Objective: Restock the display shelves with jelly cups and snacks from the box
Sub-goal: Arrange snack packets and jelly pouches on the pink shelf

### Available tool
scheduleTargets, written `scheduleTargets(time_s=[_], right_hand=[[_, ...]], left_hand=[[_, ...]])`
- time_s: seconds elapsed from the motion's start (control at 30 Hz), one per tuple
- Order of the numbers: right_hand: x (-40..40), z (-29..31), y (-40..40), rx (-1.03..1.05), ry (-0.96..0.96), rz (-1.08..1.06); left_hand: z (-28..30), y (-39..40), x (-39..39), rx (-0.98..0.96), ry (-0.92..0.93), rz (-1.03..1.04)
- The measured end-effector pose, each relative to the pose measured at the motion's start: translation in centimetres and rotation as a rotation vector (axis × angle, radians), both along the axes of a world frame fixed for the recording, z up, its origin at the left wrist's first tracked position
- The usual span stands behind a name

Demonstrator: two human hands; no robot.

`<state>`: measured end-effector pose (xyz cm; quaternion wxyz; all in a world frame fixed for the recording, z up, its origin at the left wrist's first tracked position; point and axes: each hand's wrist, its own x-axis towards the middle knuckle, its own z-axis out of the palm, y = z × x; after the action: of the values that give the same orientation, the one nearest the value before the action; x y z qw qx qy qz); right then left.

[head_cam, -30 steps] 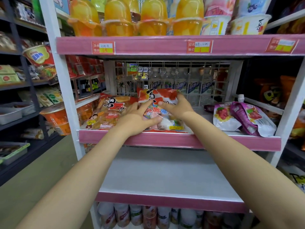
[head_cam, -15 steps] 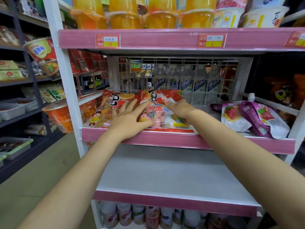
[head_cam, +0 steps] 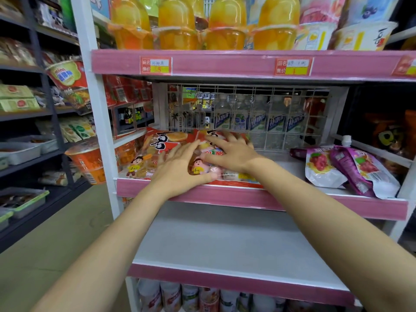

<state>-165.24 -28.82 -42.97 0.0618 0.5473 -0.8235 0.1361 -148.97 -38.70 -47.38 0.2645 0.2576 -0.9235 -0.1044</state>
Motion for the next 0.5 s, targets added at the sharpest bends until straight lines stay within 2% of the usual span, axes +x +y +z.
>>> scheduleTargets(time_s=[0.2,0.37,0.5], right_hand=[[0.8,0.6,0.9,0.143,-0.002,0.017],[0.8,-0.4,0.3,0.087,0.111,-0.014],[1.1,-0.7,0.7,0.01,0.18,0.068]], left_hand=[[0.2,0.4,0.0,0.006,-0.019,0.012],[0.0,0.0,-0.6,-0.002,-0.045,0.045],[0.2,0.3,-0.4,0.039,0.016,0.05]])
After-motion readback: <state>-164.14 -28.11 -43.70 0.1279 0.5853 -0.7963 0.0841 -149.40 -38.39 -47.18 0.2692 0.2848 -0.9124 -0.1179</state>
